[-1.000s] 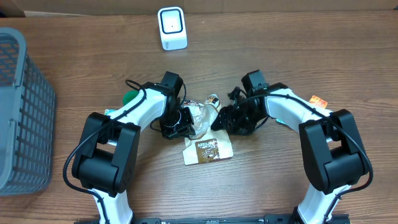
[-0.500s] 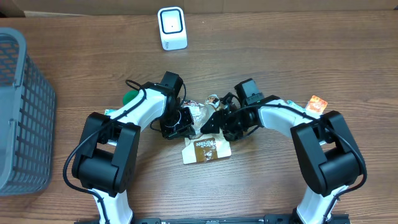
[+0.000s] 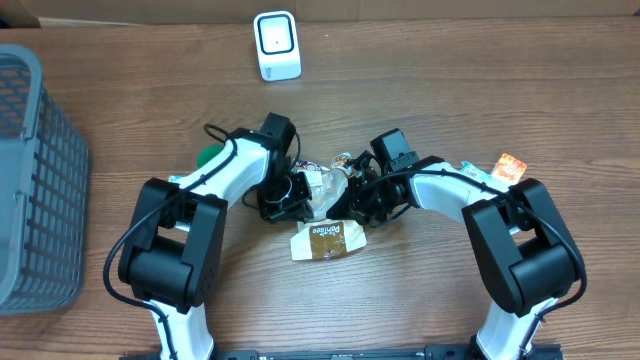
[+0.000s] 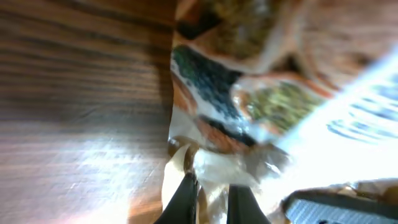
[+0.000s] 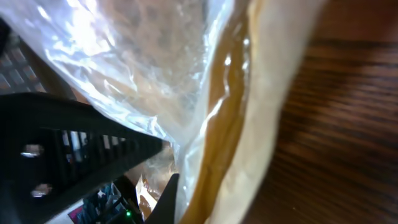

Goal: Scan the item barcode

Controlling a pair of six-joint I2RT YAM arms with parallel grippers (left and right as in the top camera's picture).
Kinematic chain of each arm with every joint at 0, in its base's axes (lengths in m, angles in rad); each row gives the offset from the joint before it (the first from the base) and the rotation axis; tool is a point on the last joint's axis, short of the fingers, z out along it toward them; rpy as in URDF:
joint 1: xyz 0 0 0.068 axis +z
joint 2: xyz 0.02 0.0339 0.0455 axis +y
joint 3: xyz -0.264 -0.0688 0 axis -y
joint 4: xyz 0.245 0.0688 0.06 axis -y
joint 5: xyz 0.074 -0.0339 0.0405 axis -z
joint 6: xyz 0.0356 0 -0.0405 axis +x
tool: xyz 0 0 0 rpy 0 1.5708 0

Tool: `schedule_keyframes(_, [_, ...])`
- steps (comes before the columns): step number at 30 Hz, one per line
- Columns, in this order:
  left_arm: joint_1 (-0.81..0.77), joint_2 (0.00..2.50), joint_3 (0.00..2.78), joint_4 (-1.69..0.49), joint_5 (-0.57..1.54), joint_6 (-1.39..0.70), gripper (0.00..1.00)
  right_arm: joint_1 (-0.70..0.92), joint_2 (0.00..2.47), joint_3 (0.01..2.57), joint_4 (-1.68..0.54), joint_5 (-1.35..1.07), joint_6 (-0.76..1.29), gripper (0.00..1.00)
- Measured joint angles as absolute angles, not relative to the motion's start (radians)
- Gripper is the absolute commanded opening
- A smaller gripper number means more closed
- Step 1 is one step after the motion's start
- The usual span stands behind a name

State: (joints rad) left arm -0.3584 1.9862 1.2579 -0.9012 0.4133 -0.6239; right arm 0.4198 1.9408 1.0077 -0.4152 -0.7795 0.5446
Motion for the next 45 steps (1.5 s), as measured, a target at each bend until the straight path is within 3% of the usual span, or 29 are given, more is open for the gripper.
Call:
schedule_keyframes(20, [-0.323,1.771,1.872,-1.356,0.174,-0.406,0.04,0.315,1.783,1.007,-0.585,-0.847,0.242,0.04])
schedule_keyframes(32, [0.029,1.765,2.034,-1.502,0.113,-0.285,0.04,0.315,1.562,1.007,-0.594,-0.954,0.129,0.04])
schedule_keyframes(37, [0.175,1.765,2.034,-1.489,0.099,-0.111,0.06,0.315,1.498,1.007,-0.595,-0.982,0.122,0.04])
schedule_keyframes(39, [0.214,1.765,2.034,-1.479,0.096,-0.032,0.17,0.315,1.483,1.007,-0.597,-0.987,0.119,0.04])
schedule_keyframes(41, [0.25,1.765,2.034,-1.47,0.095,0.024,0.41,0.315,1.476,1.007,-0.599,-0.991,0.119,0.04])
schedule_keyframes(42, [0.271,1.765,2.034,-1.467,0.094,0.044,0.77,0.315,1.475,1.007,-0.599,-0.991,0.119,0.04])
schedule_keyframes(43, [0.289,1.765,2.034,-1.465,0.094,0.06,1.0,0.315,1.475,1.008,-0.604,-0.99,0.119,0.04])
schedule_keyframes(45, [0.324,1.765,2.034,-1.462,0.093,0.077,1.0,0.315,1.475,1.01,-0.619,-0.991,0.118,0.04])
